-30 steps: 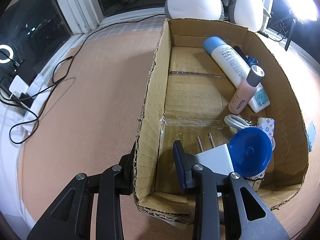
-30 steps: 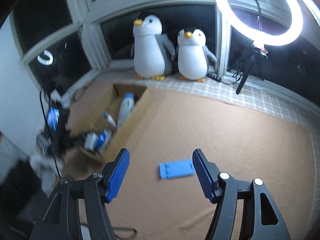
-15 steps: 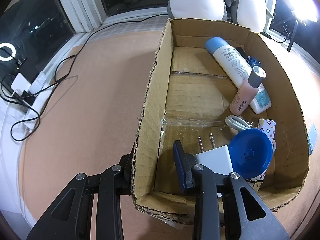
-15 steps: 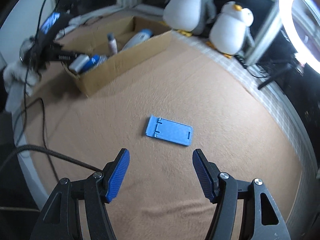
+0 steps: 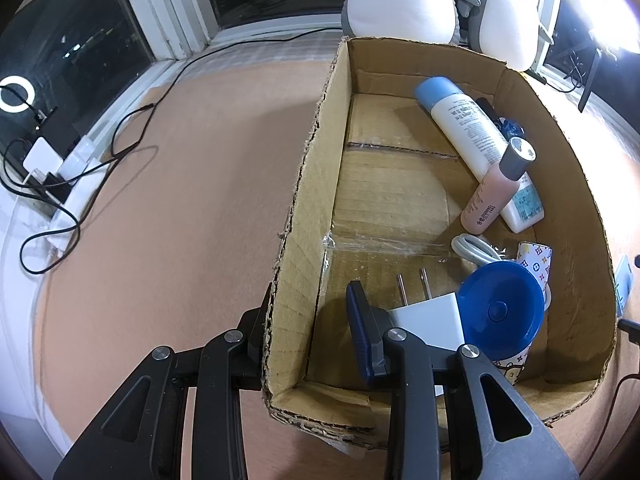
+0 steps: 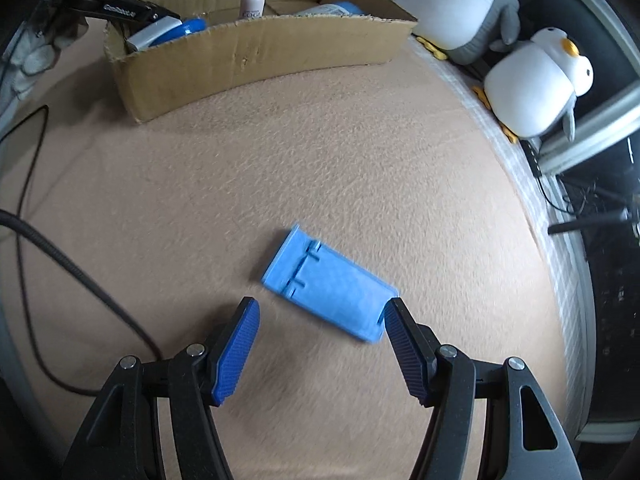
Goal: Organize rigid objects
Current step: 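Move the right gripper to the blue phone stand and grasp it, then carry the blue phone stand with the right gripper into the box and release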
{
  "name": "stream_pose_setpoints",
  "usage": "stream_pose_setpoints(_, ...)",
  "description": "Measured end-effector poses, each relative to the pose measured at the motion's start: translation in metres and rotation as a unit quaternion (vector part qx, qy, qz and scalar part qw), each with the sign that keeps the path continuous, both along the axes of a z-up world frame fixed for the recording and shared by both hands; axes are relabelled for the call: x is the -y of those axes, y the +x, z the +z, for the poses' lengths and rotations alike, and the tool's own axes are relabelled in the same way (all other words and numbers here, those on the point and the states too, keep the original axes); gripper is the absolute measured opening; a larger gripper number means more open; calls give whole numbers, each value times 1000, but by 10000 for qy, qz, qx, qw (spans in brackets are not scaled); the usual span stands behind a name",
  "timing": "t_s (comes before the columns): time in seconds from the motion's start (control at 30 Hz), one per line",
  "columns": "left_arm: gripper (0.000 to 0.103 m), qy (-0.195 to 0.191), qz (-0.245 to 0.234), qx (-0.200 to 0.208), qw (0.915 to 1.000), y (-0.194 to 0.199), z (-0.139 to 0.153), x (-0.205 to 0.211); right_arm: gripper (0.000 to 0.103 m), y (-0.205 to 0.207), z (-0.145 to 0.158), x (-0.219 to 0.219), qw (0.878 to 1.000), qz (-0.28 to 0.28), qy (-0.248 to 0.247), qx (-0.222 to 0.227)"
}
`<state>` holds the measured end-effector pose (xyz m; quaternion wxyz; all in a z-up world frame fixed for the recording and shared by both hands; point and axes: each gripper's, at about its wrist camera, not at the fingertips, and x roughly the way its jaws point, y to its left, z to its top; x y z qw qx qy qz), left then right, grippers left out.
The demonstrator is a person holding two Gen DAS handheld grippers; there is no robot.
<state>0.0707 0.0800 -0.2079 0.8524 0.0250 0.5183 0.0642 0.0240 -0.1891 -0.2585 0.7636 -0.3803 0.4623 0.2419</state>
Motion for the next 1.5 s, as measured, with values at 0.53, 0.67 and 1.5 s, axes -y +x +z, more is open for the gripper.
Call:
stream_pose_setpoints(0.53, 31, -78, 117, 6, 9999, 1, -1, -3, 61, 77, 2, 42, 9827, -1008, 1236, -944)
stream_pose_setpoints(0.67, 31, -42, 110, 8, 9999, 0, -1, -1, 60, 70, 0, 43, 9841, -934, 1143, -984)
stream_pose_setpoints(1.5, 30, -99, 67, 44, 9999, 0, -2, -3, 34, 61, 10, 32, 9583, -2040, 1698, -1057)
